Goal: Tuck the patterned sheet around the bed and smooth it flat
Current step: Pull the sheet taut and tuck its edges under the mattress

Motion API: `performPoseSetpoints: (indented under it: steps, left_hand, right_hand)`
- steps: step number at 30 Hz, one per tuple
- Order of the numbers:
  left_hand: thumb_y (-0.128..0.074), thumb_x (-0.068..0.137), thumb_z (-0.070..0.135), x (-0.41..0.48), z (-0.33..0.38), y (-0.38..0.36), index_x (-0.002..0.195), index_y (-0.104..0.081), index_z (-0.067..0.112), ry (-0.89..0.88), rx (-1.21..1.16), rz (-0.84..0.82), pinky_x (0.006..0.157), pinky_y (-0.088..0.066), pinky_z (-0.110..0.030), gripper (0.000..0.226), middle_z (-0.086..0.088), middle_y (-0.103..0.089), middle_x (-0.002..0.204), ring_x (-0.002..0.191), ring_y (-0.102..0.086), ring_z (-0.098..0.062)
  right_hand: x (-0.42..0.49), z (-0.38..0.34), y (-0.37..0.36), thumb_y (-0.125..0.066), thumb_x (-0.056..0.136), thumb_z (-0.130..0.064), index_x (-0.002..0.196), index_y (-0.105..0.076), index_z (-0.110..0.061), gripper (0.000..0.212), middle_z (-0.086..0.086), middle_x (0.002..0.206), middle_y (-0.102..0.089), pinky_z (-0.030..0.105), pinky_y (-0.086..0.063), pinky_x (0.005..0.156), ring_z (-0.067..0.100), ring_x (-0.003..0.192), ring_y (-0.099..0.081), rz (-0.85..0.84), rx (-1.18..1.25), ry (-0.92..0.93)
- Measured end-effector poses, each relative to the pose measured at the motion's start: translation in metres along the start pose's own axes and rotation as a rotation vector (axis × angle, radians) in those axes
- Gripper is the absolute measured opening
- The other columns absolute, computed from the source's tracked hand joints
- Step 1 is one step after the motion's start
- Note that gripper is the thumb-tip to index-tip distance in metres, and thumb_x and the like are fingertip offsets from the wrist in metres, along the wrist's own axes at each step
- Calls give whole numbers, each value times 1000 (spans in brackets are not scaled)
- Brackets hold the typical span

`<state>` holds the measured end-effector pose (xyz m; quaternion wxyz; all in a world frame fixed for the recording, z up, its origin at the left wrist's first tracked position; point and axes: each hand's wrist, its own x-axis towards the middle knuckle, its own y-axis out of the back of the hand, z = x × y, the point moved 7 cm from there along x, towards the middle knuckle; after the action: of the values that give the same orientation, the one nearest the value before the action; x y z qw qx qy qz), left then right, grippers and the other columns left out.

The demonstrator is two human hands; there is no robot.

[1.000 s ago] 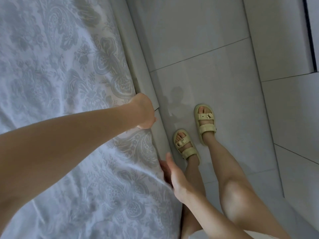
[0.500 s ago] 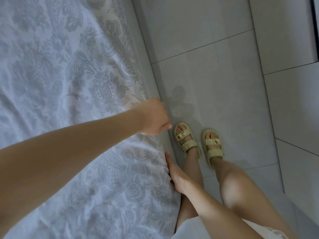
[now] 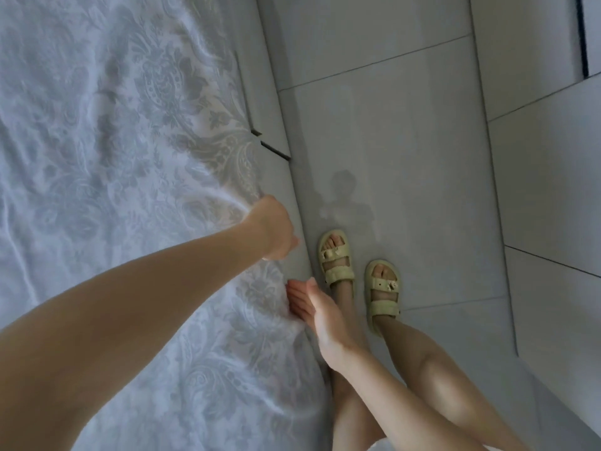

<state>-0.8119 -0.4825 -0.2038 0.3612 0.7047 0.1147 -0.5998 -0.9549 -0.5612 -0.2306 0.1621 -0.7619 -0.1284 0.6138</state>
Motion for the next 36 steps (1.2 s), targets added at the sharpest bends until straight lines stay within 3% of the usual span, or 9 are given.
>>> performPoseSetpoints:
  steps: [3, 5, 11, 16, 21, 29, 31, 34, 36]
  left_hand:
    - [-8, 101, 43, -9, -8, -1, 67, -47, 10, 101, -44, 4, 77, -42, -31, 61, -2, -43, 63, 71, -48, -19]
    - [-6, 100, 46, -17, -16, -5, 61, -45, 13, 127, -91, 18, 74, -46, -30, 65, -1, -48, 63, 64, -49, -16]
    - [-3, 97, 49, -12, -17, -5, 58, -48, 14, 108, -106, 92, 77, -47, -31, 68, 0, -49, 59, 57, -46, -15]
    - [-13, 98, 45, -15, 11, 3, 92, -69, 17, -52, -70, 458, 94, -39, -34, 63, 1, -65, 91, 92, -55, -19]
    - [-24, 96, 38, -47, 70, -7, 77, -72, 18, -223, -158, 641, 82, -46, -33, 55, 4, -63, 77, 79, -54, -17]
    - [-36, 89, 29, -125, 94, -64, 81, -71, 13, 210, -559, 877, 69, -48, -34, 39, -2, -67, 81, 74, -62, -23]
    - [-36, 89, 28, -137, 113, -81, 81, -71, 13, 297, -649, 884, 69, -49, -34, 39, -2, -68, 81, 74, -62, -23]
    - [-36, 90, 28, -157, 142, -103, 79, -70, 11, 503, -818, 913, 66, -49, -34, 40, -1, -67, 78, 73, -62, -23]
    - [-36, 91, 28, -175, 165, -125, 79, -69, 9, 716, -972, 932, 65, -50, -35, 40, -3, -67, 77, 73, -61, -25]
  right_hand:
    - [1, 9, -21, -21, 100, -48, 126, -56, -21, 51, 0, 126, -61, 28, -44, 100, 11, 114, -58, -139, 0, -76]
    - [6, 22, -37, -23, 94, -63, 126, -59, -25, 61, 0, 123, -63, 35, -43, 103, 16, 116, -58, -222, 24, -170]
    - [32, 48, -45, -27, 85, -76, 123, -59, -33, 66, 2, 126, -62, 39, -39, 108, 19, 120, -56, -274, 53, -273]
    - [21, 92, -14, -17, 85, -76, 120, -62, -30, 73, 2, 125, -63, 36, -43, 103, 18, 118, -57, -241, 97, -339]
    - [-7, 129, 22, -12, 87, -73, 121, -64, -15, 84, 8, 114, -68, 33, -50, 90, 23, 106, -64, -63, -11, -373]
    - [-59, 112, 58, -18, 101, -47, 112, -61, -15, 54, -4, 97, -65, 23, -47, 79, 8, 88, -61, 75, -255, -109]
    - [-68, 104, 62, -24, 102, -45, 116, -62, -10, 53, 0, 101, -65, 26, -45, 88, 12, 92, -61, 86, -400, -67]
    - [-83, 102, 61, -38, 100, -38, 109, -63, -4, 43, 7, 103, -67, 24, -47, 82, 17, 93, -62, 85, -581, -12]
    - [-94, 104, 60, -45, 97, -36, 101, -63, 5, 45, 18, 102, -67, 36, -47, 85, 28, 95, -62, 87, -775, 57]
